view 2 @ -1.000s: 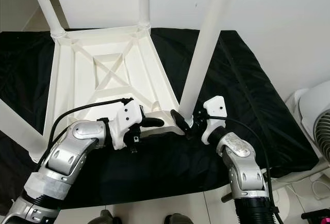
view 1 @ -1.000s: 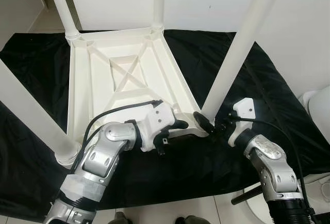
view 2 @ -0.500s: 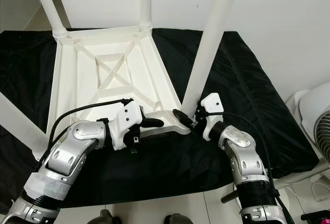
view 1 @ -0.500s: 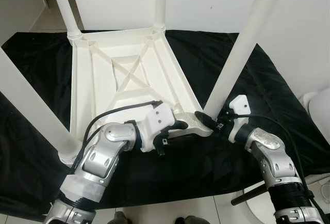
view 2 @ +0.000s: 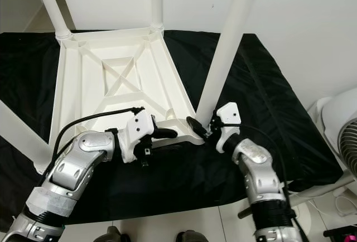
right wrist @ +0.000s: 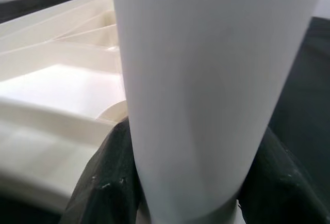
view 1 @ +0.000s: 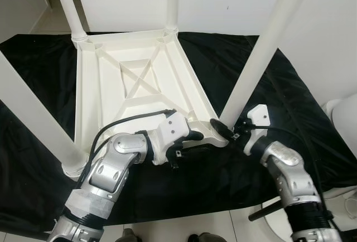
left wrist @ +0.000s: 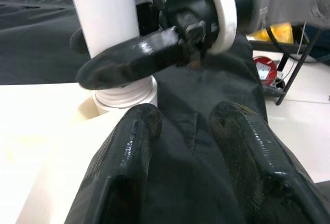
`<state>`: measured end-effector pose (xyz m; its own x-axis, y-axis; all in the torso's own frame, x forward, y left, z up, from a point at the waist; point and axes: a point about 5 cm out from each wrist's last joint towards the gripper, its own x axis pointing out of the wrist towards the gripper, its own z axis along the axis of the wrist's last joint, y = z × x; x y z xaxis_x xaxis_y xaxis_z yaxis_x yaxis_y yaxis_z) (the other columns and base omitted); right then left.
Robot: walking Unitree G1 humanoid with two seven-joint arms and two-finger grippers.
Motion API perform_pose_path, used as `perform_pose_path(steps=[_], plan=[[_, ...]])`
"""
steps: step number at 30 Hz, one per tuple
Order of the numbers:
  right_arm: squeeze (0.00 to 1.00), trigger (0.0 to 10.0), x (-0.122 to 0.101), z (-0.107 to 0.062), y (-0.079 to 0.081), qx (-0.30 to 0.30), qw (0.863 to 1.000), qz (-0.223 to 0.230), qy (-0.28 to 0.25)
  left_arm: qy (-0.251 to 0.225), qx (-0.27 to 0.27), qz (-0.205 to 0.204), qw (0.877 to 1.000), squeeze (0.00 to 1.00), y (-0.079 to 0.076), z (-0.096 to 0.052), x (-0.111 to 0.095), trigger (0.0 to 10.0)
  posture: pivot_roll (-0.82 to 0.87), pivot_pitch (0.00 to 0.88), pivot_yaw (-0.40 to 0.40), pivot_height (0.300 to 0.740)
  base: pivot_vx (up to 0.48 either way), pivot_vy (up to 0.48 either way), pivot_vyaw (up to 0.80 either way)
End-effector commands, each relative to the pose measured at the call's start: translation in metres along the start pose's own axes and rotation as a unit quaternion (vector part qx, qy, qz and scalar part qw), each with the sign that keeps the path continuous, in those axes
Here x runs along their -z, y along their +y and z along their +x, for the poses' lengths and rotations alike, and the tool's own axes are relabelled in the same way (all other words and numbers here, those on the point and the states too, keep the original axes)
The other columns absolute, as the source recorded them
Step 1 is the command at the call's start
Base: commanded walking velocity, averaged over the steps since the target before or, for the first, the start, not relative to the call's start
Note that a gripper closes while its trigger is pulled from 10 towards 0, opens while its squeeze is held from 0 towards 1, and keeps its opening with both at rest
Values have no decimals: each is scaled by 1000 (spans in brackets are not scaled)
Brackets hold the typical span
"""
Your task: Building children table
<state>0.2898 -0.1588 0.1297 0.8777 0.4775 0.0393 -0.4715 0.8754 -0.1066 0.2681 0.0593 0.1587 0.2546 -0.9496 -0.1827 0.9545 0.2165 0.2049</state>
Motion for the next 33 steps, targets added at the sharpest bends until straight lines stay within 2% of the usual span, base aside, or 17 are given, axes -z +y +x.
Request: perform_pose_path(steps=[1, 2, 4, 6, 8, 9, 10, 14, 16, 20, 21, 25, 28, 29, 33], plan=[[0, 10000, 12, -7, -11, 63, 997, -2, 37, -4, -33, 1, 999, 0, 1, 1, -1, 10000, -136, 67, -37, 740, 0, 0, 0], [0, 10000, 19, -12, -4, 155, 986, 9, 55, -4, -32, 0, 999, 0, 1, 1, -1, 10000, -140, 69, -38, 740, 0, 0, 0], [0, 10000, 19, -12, -4, 155, 986, 9, 55, -4, -32, 0, 999, 0, 1, 1, -1, 10000, -140, 69, -38, 740, 0, 0, 0], [0, 10000, 22, -16, 2, 212, 975, 15, 61, -4, -30, -1, 1000, 0, 0, 2, -1, 10000, -145, 70, -35, 740, 0, 0, 0], [0, 10000, 22, -16, 6, 231, 971, 19, 59, -5, -29, -1, 1000, 0, 0, 2, -1, 10000, -145, 70, -35, 740, 0, 0, 0], [0, 10000, 22, -16, 6, 231, 971, 19, 59, -5, -29, -1, 1000, 0, 0, 2, -1, 10000, -145, 70, -35, 740, 0, 0, 0], [0, 10000, 19, -12, 15, 241, 969, 29, 52, -5, -26, -1, 1000, 0, 0, 3, -1, 10000, -143, 69, -33, 740, 0, 0, 0], [0, 10000, 17, -8, 26, 233, 971, 37, 44, -6, -24, -1, 1000, 0, -1, 4, -1, 10000, -143, 69, -32, 740, 0, 0, 0], [0, 10000, 15, -6, 36, 228, 972, 37, 42, -6, -22, -1, 1000, 0, -1, 4, -2, 10000, -142, 68, -32, 740, 0, 0, 0], [0, 10000, 13, -6, 38, 230, 972, 41, 39, -6, -21, -2, 1000, 0, -2, 4, -2, 10000, -143, 67, -33, 740, 0, 0, 0], [1000, 10000, 13, -6, 37, 230, 972, 43, 38, -6, -21, -2, 1000, 0, -2, 4, -2, 10000, -143, 67, -33, 740, 0, 0, 0], [1000, 10000, 12, -6, 36, 226, 972, 46, 34, -6, -21, -2, 1000, 0, -2, 4, -2, 10000, -143, 67, -33, 740, 0, 0, 0], [1000, 10000, 9, -9, 26, 208, 977, 40, 22, -7, -21, -3, 1000, 0, -3, 4, -2, 10000, -137, 63, -34, 740, 0, 0, 0], [0, 10000, 9, -11, 21, 190, 981, 39, 20, -7, -21, -3, 1000, 0, -3, 4, -2, 10000, -137, 61, -33, 740, 0, 0, 0], [0, 10000, 9, -16, 11, 145, 989, 35, 23, -7, -21, -3, 1000, 0, -3, 4, -2, 10000, -135, 60, -33, 740, 0, 0, 0]])
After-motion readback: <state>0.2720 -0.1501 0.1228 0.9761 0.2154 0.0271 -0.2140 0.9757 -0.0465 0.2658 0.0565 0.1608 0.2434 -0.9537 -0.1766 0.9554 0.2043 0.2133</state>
